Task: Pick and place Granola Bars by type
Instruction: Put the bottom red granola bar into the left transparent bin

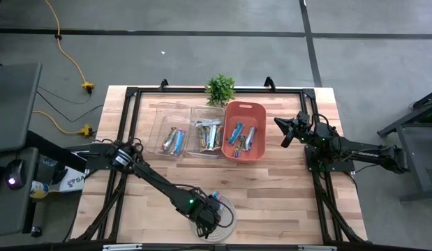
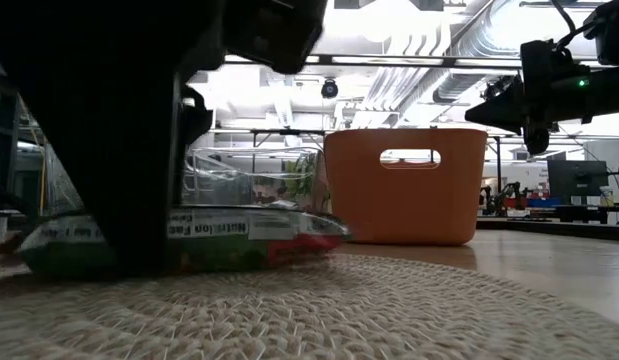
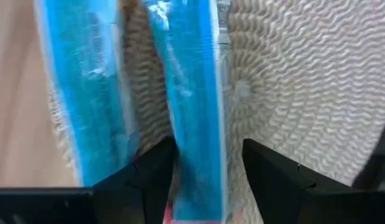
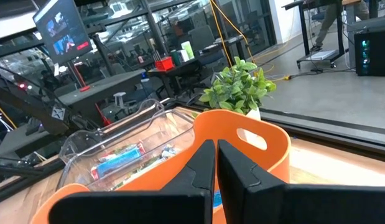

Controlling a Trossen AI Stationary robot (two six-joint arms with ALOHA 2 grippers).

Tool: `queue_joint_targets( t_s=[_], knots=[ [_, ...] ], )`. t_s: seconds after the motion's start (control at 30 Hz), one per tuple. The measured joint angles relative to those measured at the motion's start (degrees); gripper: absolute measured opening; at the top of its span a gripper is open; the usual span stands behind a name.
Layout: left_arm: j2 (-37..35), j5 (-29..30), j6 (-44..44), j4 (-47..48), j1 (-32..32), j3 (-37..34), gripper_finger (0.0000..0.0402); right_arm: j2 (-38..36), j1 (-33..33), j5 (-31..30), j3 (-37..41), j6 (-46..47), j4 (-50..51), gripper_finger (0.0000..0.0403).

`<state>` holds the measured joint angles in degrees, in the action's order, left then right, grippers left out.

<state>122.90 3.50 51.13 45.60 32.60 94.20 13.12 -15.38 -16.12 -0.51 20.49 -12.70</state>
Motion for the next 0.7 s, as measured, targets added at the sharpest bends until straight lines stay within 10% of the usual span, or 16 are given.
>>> queue_joint_targets(
  t_s=[0.7],
  knots=[
    [1.5, -0.8, 0.0, 0.9, 0.0, 0.0, 0.0101, 0.0, 0.0, 0.0, 0.0, 0.0, 0.0, 0.0000]
  ],
)
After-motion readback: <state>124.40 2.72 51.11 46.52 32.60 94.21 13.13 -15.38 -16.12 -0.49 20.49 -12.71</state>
